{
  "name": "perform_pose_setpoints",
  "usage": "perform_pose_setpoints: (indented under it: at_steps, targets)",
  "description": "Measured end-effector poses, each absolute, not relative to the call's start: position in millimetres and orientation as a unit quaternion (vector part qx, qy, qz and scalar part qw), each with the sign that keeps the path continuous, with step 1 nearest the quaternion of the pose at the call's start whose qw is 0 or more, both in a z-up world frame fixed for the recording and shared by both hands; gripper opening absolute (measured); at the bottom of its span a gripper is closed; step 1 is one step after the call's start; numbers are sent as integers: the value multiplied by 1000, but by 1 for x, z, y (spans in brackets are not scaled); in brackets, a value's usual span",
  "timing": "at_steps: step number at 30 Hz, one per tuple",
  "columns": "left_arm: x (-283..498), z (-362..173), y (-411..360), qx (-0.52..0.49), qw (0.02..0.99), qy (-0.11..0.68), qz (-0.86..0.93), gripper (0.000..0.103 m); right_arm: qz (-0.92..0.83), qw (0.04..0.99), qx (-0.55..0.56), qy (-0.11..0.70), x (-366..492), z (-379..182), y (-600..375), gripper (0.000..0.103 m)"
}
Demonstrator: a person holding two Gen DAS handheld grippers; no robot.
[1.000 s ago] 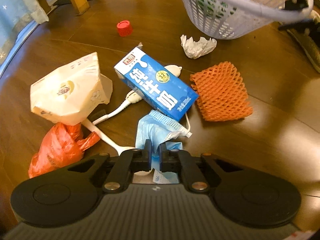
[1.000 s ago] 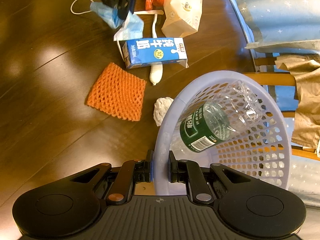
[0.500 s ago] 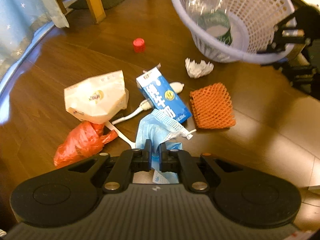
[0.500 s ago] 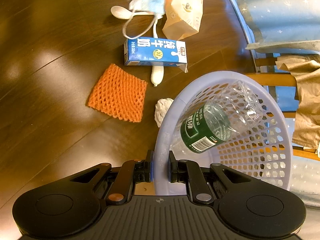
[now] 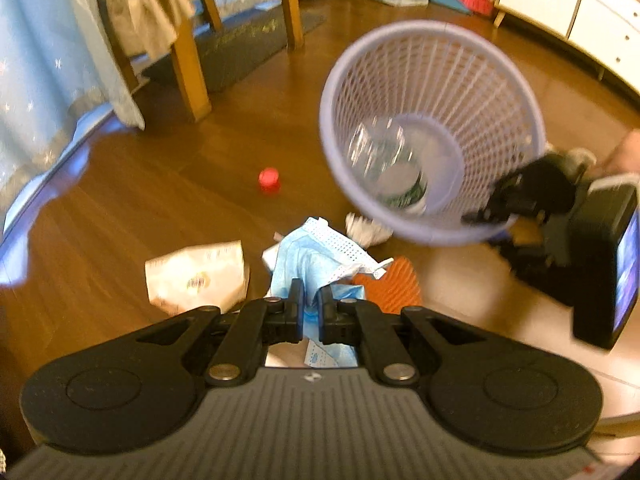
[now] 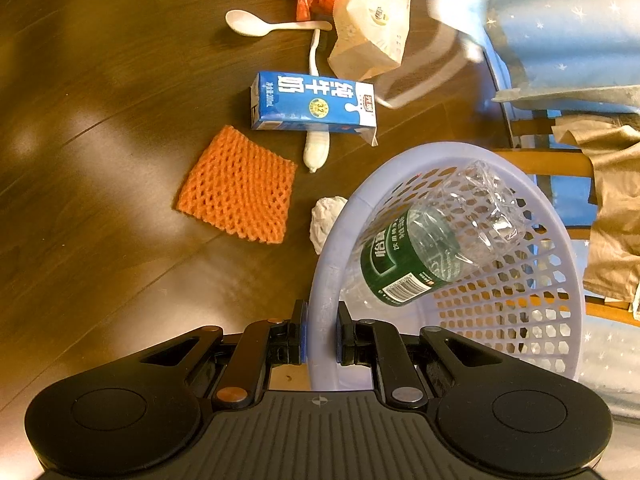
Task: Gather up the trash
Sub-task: 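Carry the mask into the wastebasket and open the left gripper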
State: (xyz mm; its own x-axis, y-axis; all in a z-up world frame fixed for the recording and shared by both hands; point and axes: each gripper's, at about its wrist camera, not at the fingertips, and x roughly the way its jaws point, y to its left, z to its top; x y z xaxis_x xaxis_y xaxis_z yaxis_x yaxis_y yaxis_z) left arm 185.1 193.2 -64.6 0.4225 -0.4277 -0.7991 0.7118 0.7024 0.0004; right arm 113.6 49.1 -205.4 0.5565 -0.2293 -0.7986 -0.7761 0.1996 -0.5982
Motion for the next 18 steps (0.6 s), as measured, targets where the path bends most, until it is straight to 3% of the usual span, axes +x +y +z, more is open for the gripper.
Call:
perform_pose_setpoints:
  at_steps: [18]
  targets:
    - [205, -13, 110, 134, 815, 343, -447, 5, 214, 648, -597, 421, 111, -204, 49, 9]
